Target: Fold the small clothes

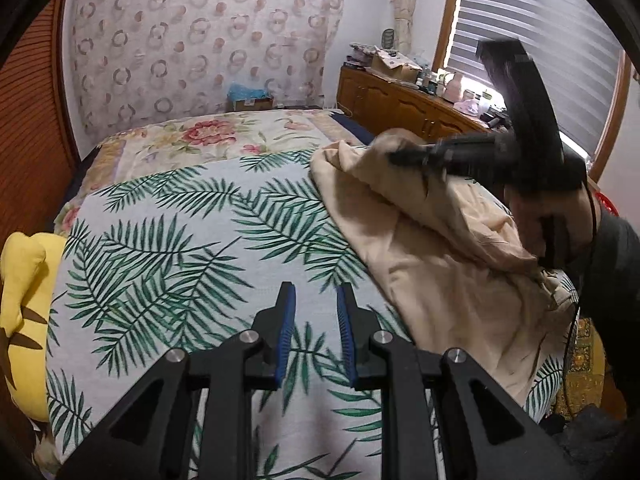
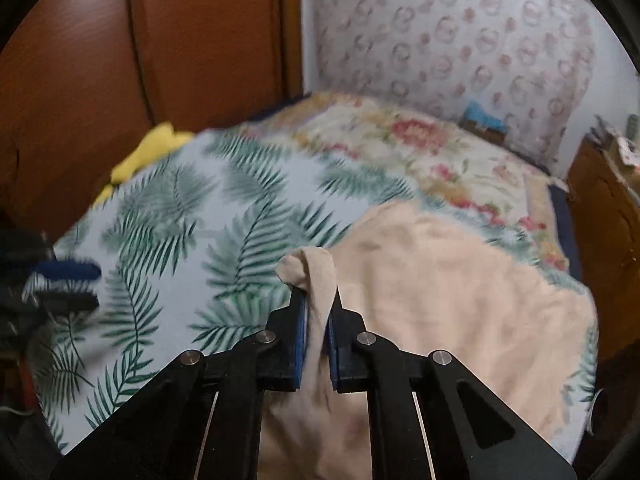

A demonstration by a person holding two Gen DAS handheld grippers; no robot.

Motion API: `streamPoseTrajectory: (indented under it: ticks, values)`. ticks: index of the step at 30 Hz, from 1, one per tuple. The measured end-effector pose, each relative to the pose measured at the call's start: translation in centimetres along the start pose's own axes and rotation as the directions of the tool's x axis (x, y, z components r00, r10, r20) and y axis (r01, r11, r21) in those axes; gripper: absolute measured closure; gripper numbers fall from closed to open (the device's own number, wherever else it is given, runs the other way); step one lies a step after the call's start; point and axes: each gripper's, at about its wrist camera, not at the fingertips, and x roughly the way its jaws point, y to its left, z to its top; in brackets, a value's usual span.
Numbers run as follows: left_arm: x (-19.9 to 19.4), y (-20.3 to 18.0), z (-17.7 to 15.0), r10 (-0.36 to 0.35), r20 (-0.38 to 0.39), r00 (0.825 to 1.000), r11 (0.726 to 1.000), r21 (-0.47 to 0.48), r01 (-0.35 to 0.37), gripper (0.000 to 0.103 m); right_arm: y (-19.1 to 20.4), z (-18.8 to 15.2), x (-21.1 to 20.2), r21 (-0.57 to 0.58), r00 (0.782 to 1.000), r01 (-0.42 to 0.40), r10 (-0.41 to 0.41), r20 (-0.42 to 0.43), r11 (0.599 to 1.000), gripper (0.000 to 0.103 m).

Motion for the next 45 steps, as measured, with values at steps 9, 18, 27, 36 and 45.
streamPoseTrajectory:
  ticks: [9, 18, 27, 36, 45]
  values:
    - [-0.2, -2.9, 0.4, -0.052, 0.010, 0.999, 0.998, 0.032, 0.051, 0.084, -11.4, 2.4, -4.1, 0.149, 0.969, 0.236, -0.244, 0.041, 0.960, 0.096]
    - [1.1, -4.6, -0.3, -0.080, -0.026, 0.996, 0.996, 0.046, 0.081, 0.084, -17.3, -1.6, -5.7, 0.275, 0.919, 0.389, -0.391, -0.050, 0.879, 0.052]
    - [1.9, -6.9, -1.9, -0.126, -0.075, 0.989, 0.987, 0.089, 0.133, 0.076, -8.0, -9.8, -10.6, 0.169, 0.965, 0.260, -0.259, -0.028, 0.951, 0.052]
    - [2.1, -8.6, -3.3, -0.131, -0.120, 0.984, 0.983, 0.109, 0.144, 0.073, -4.5, -17.1, -12.7, 0.219, 0.976, 0.215, -0.200, -0.091, 0.952, 0.056]
    - [2.6, -9.2, -4.4, -0.114, -0.157, 0.981, 0.985, 0.108, 0.132, 0.071, -3.8, -19.6, -13.2, 0.262, 0.983, 0.175, -0.154, -0.101, 0.949, 0.067]
